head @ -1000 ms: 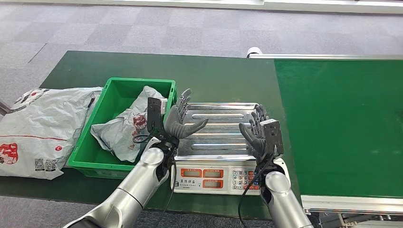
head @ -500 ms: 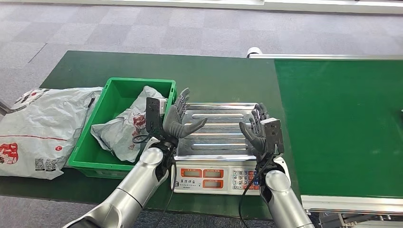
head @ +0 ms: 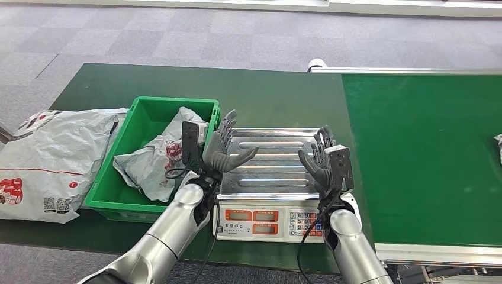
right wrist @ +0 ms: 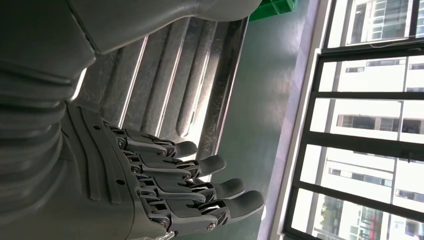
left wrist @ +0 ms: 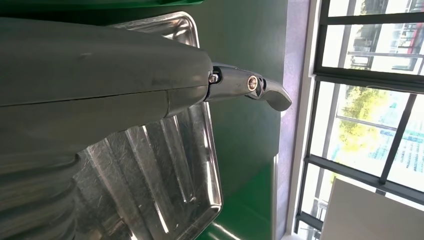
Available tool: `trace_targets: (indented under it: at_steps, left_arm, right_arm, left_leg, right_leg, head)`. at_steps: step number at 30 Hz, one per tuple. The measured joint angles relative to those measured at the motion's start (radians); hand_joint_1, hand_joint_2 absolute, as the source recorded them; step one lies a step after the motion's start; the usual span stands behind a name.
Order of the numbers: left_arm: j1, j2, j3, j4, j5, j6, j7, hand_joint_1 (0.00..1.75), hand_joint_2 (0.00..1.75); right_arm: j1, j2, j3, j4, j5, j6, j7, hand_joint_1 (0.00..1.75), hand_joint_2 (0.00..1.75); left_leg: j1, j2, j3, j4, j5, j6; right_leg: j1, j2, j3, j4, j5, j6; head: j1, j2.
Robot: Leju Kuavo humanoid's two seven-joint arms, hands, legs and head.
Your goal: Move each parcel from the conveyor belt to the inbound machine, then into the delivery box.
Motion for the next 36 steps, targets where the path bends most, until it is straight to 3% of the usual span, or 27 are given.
trace_targets:
  at_steps: [36]
  left_arm:
    - [0.009,0.002,0.000,0.006,-0.004,-0.013,-0.015,0.00,1.75]
  right_arm:
    - [-0.006,0.007,0.002,0.006,0.017,0.016,-0.001,0.00,1.75]
  left_leg:
    - [0.000,0.000,0.000,0.000,0.000,0.000]
  right_leg:
    - [0.000,0.000,0.000,0.000,0.000,0.000]
  head:
    - [0.000,0.000]
